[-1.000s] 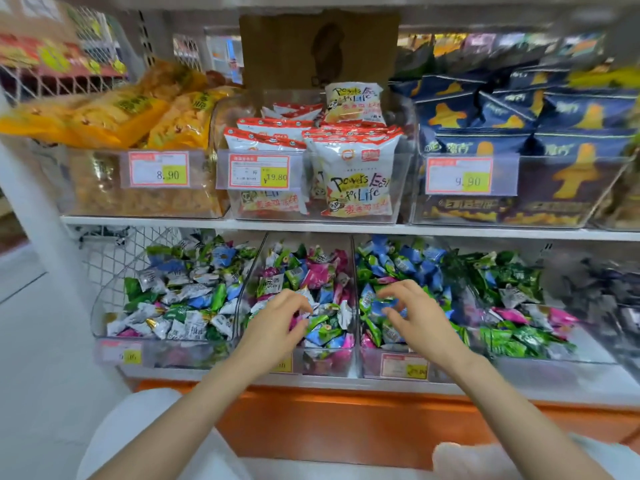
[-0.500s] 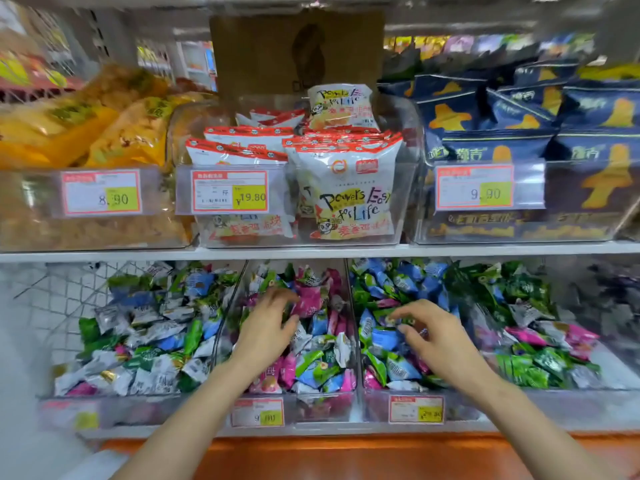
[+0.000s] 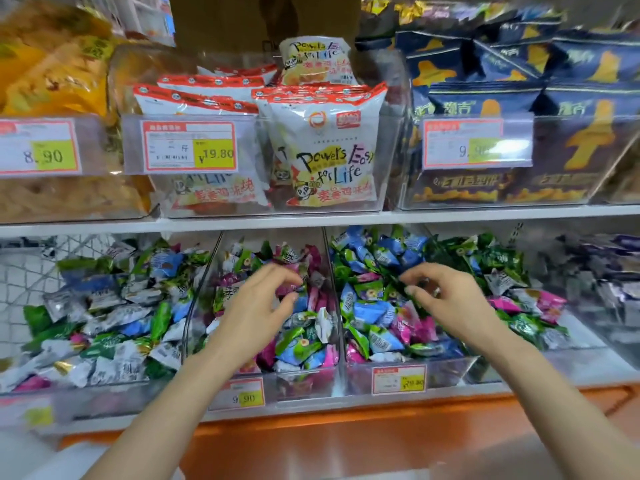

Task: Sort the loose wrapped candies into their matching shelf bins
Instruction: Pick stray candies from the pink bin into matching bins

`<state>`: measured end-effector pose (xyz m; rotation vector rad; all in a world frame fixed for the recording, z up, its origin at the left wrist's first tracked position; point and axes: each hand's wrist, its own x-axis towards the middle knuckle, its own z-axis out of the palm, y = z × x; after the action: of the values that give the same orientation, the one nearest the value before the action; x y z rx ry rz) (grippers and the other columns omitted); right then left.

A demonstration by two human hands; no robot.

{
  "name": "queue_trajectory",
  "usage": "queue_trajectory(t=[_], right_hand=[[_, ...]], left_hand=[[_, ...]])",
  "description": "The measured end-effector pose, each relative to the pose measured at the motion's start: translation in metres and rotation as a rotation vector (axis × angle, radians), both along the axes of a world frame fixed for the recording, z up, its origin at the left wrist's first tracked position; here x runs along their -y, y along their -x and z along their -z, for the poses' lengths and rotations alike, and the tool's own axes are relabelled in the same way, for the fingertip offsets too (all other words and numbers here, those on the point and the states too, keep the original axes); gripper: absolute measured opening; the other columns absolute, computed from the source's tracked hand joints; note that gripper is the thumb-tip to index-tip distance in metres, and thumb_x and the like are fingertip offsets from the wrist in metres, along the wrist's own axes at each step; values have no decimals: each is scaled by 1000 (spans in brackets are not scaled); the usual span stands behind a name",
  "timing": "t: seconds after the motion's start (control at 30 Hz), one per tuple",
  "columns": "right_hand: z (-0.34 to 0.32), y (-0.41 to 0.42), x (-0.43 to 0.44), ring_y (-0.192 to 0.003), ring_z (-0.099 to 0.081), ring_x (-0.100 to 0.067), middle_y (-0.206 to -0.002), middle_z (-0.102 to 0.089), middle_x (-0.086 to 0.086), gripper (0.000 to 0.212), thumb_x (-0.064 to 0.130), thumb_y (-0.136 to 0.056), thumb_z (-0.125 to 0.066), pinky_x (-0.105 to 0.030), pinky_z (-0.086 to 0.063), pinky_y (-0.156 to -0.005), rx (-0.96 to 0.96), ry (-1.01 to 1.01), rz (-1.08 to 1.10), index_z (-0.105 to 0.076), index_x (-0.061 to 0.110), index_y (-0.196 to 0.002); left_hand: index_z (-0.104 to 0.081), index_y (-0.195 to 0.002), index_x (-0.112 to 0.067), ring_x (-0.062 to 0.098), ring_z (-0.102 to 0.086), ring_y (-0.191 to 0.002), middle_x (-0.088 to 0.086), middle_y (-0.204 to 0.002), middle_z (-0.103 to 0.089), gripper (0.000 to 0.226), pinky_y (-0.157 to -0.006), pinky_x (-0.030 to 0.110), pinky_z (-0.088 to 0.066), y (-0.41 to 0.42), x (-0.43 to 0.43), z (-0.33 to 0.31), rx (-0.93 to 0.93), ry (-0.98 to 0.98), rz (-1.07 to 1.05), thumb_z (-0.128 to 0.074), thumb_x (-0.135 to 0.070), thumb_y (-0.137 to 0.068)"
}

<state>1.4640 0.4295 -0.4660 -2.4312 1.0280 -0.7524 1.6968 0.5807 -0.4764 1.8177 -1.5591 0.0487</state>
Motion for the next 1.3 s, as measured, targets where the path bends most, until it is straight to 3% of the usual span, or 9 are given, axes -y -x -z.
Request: queue_trajectory(t=[0.13,0.23,0.4,0.57,0.77,1.0,1.1,1.23,1.3], right_hand=[[10,-19,-11,-105,-49,-8,-113,-58,10,41,39,-83,-66,-24,-36,-94,-217,16,-170,-59,25,-122],[20,-34,-13,-107,-47,-19,-112,-57,0,50,50,-81,-64,-31,-38,-92,-344,100,-177,-59,24,-123],[20,-40,-13,-106,-47,-20,-109,-55,-2,43,44,-80,-68,-25,-37,-84,-321,81,-130,-63,20,-115],[15,-45,-22,-108,-49,-13,-112,-57,4,32,31,-86,-65,-27,-39,-92,-142,74,-176,-61,25,-118],[6,-71,-43,-112,-36,-4,-118,-52,15,58,44,-77,-70,-22,-30,-94,11,73,-344,-51,30,-131],[3,-87,-43,-108,-49,-6,-112,-57,18,43,34,-77,-74,-23,-37,-93,139,38,-358,-59,25,-116],[6,-91,-41,-99,-53,-9,-104,-62,10,33,35,-78,-73,-29,-41,-87,105,118,-352,-62,24,-107],[8,-90,-35,-99,-48,-9,-106,-58,5,32,34,-80,-71,-21,-33,-77,101,124,-245,-59,21,-107],[8,-90,-34,-102,-47,-8,-110,-58,5,33,33,-81,-70,-19,-31,-78,85,120,-231,-59,20,-109]], left_hand=[[-50,-124,-26,4,-42,-117,-15,-120,-49,38,-98,21,-32,16,5,9,105,-169,121,-61,-32,-88],[-43,-132,-26,6,-36,-123,-12,-130,-45,49,-100,22,-28,24,14,15,186,-282,119,-61,-37,-87],[-60,-100,-20,10,-43,-102,-9,-102,-50,20,-85,23,-32,20,24,19,164,-312,120,-67,-30,-83],[-56,-66,-19,2,-49,-72,-13,-75,-52,22,-70,13,-39,12,25,16,-162,-156,12,-71,-9,-79],[-61,-76,-13,8,-61,-72,-1,-78,-64,19,-71,17,-50,-2,15,-9,-842,104,-20,-68,4,-78],[-59,-82,-9,3,-63,-69,2,-81,-63,19,-67,15,-51,-6,7,-13,-990,121,135,-65,8,-78],[-59,-91,-13,6,-64,-75,0,-89,-64,16,-70,18,-52,-18,5,-13,-826,106,98,-66,-3,-81],[-56,-120,-23,14,-51,-110,-7,-120,-58,43,-84,22,-39,-49,2,-2,213,-212,-152,-68,-35,-81],[-48,-131,-27,16,-37,-128,-7,-136,-49,55,-100,30,-29,-52,2,11,426,-394,-108,-64,-44,-81]])
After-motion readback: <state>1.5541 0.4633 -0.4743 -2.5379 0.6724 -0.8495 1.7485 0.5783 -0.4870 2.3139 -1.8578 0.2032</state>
